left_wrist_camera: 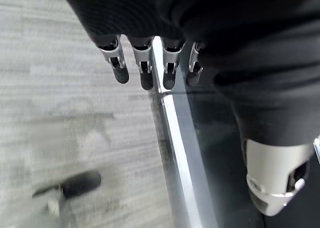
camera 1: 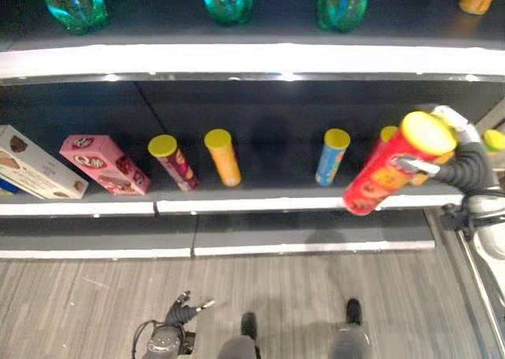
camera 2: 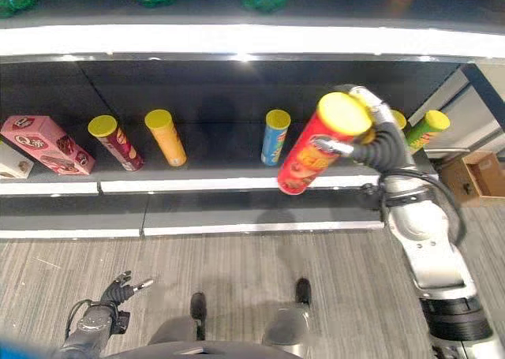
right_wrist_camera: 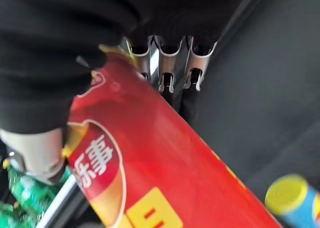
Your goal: Put the goods on the table back onto the shelves and tidy them up.
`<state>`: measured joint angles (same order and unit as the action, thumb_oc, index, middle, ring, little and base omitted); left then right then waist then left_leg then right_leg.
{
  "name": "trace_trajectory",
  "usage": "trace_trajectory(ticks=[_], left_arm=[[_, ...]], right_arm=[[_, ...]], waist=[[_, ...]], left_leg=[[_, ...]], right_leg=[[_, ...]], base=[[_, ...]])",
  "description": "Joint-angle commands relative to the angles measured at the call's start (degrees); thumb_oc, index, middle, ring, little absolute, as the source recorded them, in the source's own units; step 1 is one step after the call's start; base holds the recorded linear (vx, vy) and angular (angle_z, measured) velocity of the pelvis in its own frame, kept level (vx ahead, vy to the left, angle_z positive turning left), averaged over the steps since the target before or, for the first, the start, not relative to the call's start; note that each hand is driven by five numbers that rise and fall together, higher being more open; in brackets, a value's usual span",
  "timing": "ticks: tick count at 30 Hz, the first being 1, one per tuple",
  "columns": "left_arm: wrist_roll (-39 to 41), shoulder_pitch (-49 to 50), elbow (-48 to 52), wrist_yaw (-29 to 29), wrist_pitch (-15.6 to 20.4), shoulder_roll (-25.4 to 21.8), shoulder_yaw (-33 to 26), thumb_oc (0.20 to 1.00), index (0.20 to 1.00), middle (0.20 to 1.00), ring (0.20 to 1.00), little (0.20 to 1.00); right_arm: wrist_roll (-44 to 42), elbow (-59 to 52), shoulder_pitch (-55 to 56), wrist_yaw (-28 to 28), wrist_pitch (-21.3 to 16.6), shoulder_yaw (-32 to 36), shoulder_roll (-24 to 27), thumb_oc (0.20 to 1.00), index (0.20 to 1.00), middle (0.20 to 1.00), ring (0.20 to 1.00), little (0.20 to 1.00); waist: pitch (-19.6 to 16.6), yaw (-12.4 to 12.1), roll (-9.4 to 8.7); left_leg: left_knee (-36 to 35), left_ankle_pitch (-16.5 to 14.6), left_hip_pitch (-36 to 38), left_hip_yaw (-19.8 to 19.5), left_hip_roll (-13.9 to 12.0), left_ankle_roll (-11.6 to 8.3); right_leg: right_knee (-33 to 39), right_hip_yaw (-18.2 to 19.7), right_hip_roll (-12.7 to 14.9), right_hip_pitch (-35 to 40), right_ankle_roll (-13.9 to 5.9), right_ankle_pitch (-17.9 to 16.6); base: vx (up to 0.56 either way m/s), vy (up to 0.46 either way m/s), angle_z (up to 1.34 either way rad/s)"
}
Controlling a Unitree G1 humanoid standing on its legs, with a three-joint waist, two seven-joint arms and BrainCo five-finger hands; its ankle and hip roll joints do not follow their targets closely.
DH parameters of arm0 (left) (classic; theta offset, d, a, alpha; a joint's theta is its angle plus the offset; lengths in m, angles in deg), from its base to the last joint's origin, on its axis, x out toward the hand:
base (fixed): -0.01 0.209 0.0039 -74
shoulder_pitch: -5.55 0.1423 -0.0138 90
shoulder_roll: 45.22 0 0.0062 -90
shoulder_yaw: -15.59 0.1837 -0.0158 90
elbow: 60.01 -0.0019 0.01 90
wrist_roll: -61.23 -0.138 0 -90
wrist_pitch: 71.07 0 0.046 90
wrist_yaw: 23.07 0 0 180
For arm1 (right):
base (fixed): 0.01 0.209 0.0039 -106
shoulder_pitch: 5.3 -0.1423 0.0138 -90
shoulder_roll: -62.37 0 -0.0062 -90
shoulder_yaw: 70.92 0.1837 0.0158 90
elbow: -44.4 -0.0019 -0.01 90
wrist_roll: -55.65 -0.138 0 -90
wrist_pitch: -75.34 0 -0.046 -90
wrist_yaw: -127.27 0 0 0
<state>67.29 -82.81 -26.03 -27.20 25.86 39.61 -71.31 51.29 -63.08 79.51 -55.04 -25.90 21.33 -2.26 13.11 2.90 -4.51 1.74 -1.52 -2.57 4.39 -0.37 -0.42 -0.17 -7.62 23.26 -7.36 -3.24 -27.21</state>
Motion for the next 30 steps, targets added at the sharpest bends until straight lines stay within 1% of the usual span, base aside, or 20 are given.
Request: trace_trajectory(ticks=[1, 2, 3, 4, 5, 6, 7, 9, 10, 11, 14, 17, 20, 21, 22, 23, 24, 27, 30], left_arm=[[-1.2, 0.7, 1.1, -0.4, 0.2, -1.2, -0.5, 1.000, 1.000, 1.000, 1.000, 1.000], [-1.3, 0.7, 0.4, -0.2, 0.2, -1.0, -0.2, 1.000, 1.000, 1.000, 1.000, 1.000], [-1.2, 0.8, 0.2, -0.2, 0.1, -0.9, -0.1, 1.000, 1.000, 1.000, 1.000, 1.000], [-0.9, 0.5, 0.1, -0.3, 0.0, -0.4, 0.2, 1.000, 1.000, 1.000, 1.000, 1.000], [-0.9, 0.5, 0.1, -0.3, 0.0, -0.4, 0.1, 1.000, 1.000, 1.000, 1.000, 1.000], [-0.8, 0.1, 0.3, -0.4, 0.0, -0.1, 0.8, 1.000, 1.000, 1.000, 1.000, 1.000], [-0.7, 0.2, 0.5, -0.3, 0.0, 0.3, 1.1, 1.000, 1.000, 1.000, 1.000, 1.000], [-0.8, 0.1, 0.4, -0.5, 0.1, 0.6, 1.1, 1.000, 1.000, 1.000, 1.000, 1.000], [-0.3, 0.2, 0.3, -0.9, 0.1, 1.5, 1.2, 1.000, 1.000, 1.000, 1.000, 1.000], [-0.3, 0.2, 0.4, -0.9, 0.1, 1.5, 1.2, 1.000, 1.000, 1.000, 1.000, 1.000], [-0.3, 1.0, 0.3, -1.1, -0.3, 2.6, 1.6, 1.000, 1.000, 1.000, 1.000, 1.000], [-0.5, 1.4, -0.1, -1.2, -0.5, 2.9, 1.8, 1.000, 1.000, 1.000, 1.000, 1.000], [-0.9, 1.8, -0.5, -1.7, -0.8, 3.0, 2.4, 1.000, 1.000, 1.000, 1.000, 1.000], [-0.9, 1.8, -0.5, -1.7, -0.8, 3.0, 2.4, 1.000, 1.000, 1.000, 1.000, 1.000], [-0.8, 1.7, -0.5, -1.9, -0.9, 3.0, 2.6, 1.000, 1.000, 1.000, 1.000, 1.000], [-0.3, 1.7, -0.7, -2.4, -1.0, 2.9, 3.0, 1.000, 1.000, 1.000, 1.000, 1.000], [-0.3, 1.7, -0.7, -2.4, -1.0, 2.9, 2.9, 1.000, 1.000, 1.000, 1.000, 1.000], [0.4, 1.7, -0.4, -2.8, -1.0, 2.8, 3.5, 1.000, 1.000, 1.000, 1.000, 1.000], [1.5, 2.0, 0.3, -3.3, -0.7, 2.7, 4.2, 1.000, 1.000, 1.000, 1.000, 1.000]], right_arm=[[0.9, 0.0, -6.4, 0.0, -1.3, 3.2, 4.4, 0.200, 0.200, 0.200, 0.200, 0.200], [1.1, 0.7, -7.2, 0.4, -1.1, 1.3, 4.6, 0.200, 0.200, 0.200, 0.200, 0.200], [0.9, 0.9, -7.8, 0.5, -1.2, 0.4, 4.7, 0.200, 0.200, 0.200, 0.200, 0.200], [1.7, 2.0, -10.0, 0.3, -1.3, -2.3, 5.2, 0.200, 0.200, 0.200, 0.200, 0.200], [1.7, 2.1, -10.0, 0.3, -1.3, -2.3, 5.2, 0.200, 0.200, 0.200, 0.200, 0.200], [2.2, 2.4, -11.4, 0.2, -1.3, -4.1, 5.6, 0.200, 0.200, 0.200, 0.200, 0.200], [3.1, 2.6, -12.5, 0.2, -1.0, -5.4, 5.9, 0.200, 0.200, 0.200, 0.200, 0.200], [3.7, 2.6, -13.3, 0.0, -0.8, -6.0, 5.9, 0.200, 0.200, 0.200, 0.200, 0.200], [3.9, 2.3, -14.3, 0.2, -0.7, -7.9, 5.7, 0.200, 0.200, 0.200, 0.200, 0.200], [3.9, 2.4, -14.4, 0.2, -0.7, -8.0, 5.7, 0.200, 0.200, 0.200, 0.200, 0.200], [4.2, 2.5, -14.9, 1.2, -0.4, -10.6, 5.0, 0.200, 0.200, 0.200, 0.200, 0.200], [5.4, 3.4, -15.5, 1.1, -0.1, -12.3, 4.7, 0.200, 0.200, 0.200, 0.200, 0.200], [9.3, 5.1, -18.8, -0.1, 0.5, -15.9, 3.9, 0.200, 0.200, 0.200, 0.200, 0.200], [9.3, 5.2, -18.8, -0.1, 0.4, -15.9, 3.9, 0.200, 0.200, 0.200, 0.200, 0.200], [10.6, 6.3, -19.9, -0.5, 0.9, -16.9, 3.8, 0.200, 0.200, 0.200, 0.200, 0.200], [11.1, 8.3, -21.6, -1.4, 1.2, -18.7, 2.4, 0.200, 0.200, 0.200, 0.200, 0.200], [11.1, 8.4, -21.8, -1.4, 1.2, -18.8, 2.4, 0.200, 0.200, 0.200, 0.200, 0.200], [16.8, 13.6, -25.7, -4.1, 2.6, -21.6, 2.5, 0.200, 0.200, 0.200, 0.200, 0.200], [21.5, 18.7, -28.8, -7.3, 4.4, -23.0, 2.3, 0.200, 0.200, 0.200, 0.200, 0.200]], waist=[[-1.2, -0.3, 2.37], [-1.1, -0.7, 2.64], [-1.1, -0.9, 2.61], [-0.6, -1.1, 2.49], [-0.5, -1.0, 2.50], [0.1, -1.3, 2.01], [0.6, -1.4, 1.87], [0.6, -1.6, 1.73], [0.2, -2.2, 1.46], [0.3, -2.1, 1.48], [-0.3, -2.8, 1.25], [-0.5, -2.9, 1.19], [-0.4, -3.6, 1.03], [-0.4, -3.6, 1.03], [-0.4, -3.9, 1.03], [0.0, -4.4, 1.00], [0.0, -4.4, 0.99], [0.6, -5.3, 1.11], [1.6, -6.5, 1.42]], left_leg=[[-4.1, -1.3, 2.6, -1.5, -4.4, -4.08], [-4.6, -1.1, 3.0, -1.8, -3.7, -3.57], [-4.9, -0.9, 3.0, -2.0, -3.4, -3.36], [-4.8, -0.8, 2.7, -2.6, -2.7, -3.01], [-4.8, -0.8, 2.8, -2.6, -2.7, -3.01], [-4.2, -0.9, 2.0, -3.6, -1.5, -2.79], [-4.0, -1.0, 2.2, -3.8, -1.2, -2.81], [-3.9, -1.0, 2.4, -4.1, -1.0, -2.88], [-3.8, -1.1, 2.3, -4.2, -1.2, -3.22], [-3.7, -1.1, 2.3, -4.3, -1.2, -3.23], [-3.7, -1.2, 2.6, -4.8, -1.7, -3.67], [-4.0, -1.2, 3.0, -5.1, -2.0, -3.75], [-4.3, -0.9, 3.2, -5.5, -2.3, -3.94], [-4.3, -0.9, 3.2, -5.5, -2.3, -3.94], [-4.6, -0.8, 3.2, -5.5, -2.3, -4.00], [-4.9, -0.5, 2.8, -5.9, -2.4, -4.12], [-4.9, -0.4, 2.7, -5.9, -2.4, -4.12], [-5.5, 0.3, 1.6, -6.5, -2.6, -4.43], [-6.0, 1.1, 0.1, -7.2, -2.5, -4.73]], right_leg=[[-7.6, 4.5, -8.5, 3.5, -8.46, 26.5], [-7.5, 4.1, -11.7, 3.7, -7.25, 29.1], [-6.9, 3.9, -12.9, 3.9, -6.93, 29.9], [-5.9, 4.8, -15.3, 3.3, -6.43, 30.5], [-6.0, 4.8, -15.3, 3.3, -6.43, 30.5], [-3.4, 7.0, -16.7, 3.5, -6.50, 30.7], [-3.5, 7.7, -17.1, 3.5, -6.07, 30.6], [-3.0, 8.1, -17.2, 4.1, -6.06, 30.2], [-1.1, 6.8, -16.8, 5.2, -5.87, 29.7], [-1.0, 6.7, -16.7, 5.3, -5.87, 29.6], [1.8, 4.4, -16.6, 7.5, -5.73, 29.4], [2.3, 3.6, -16.6, 8.3, -5.72, 29.5], [2.6, 2.6, -16.6, 9.0, -5.71, 29.8], [2.6, 2.6, -16.6, 9.0, -5.71, 29.8], [2.8, 2.3, -16.6, 8.9, -5.78, 29.8], [2.7, 1.9, -16.6, 8.6, -5.75, 29.8], [2.7, 1.9, -16.6, 8.5, -5.74, 29.8], [2.9, 1.0, -16.4, 7.7, -5.85, 29.6], [3.3, -0.1, -16.2, 6.7, -6.03, 29.3]], base=[[0.04, 0.238, 0.14], [0.03, 0.155, 0.20], [0.03, 0.081, 0.29], [0.00, 0.011, 0.16], [0.01, -0.006, 0.03], [0.01, -0.006, 0.04], [0.03, -0.028, 0.10], [0.04, -0.047, 0.24], [0.04, -0.061, 0.23], [0.07, -0.099, 0.24], [0.08, -0.082, 0.18], [0.09, -0.048, 0.12], [0.06, -0.025, 0.12], [0.03, -0.009, 0.01], [0.03, -0.013, 0.04], [0.03, -0.014, 0.05], [0.02, -0.021, 0.05], [0.01, -0.023, 0.23], [0.01, -0.030, 0.25]])
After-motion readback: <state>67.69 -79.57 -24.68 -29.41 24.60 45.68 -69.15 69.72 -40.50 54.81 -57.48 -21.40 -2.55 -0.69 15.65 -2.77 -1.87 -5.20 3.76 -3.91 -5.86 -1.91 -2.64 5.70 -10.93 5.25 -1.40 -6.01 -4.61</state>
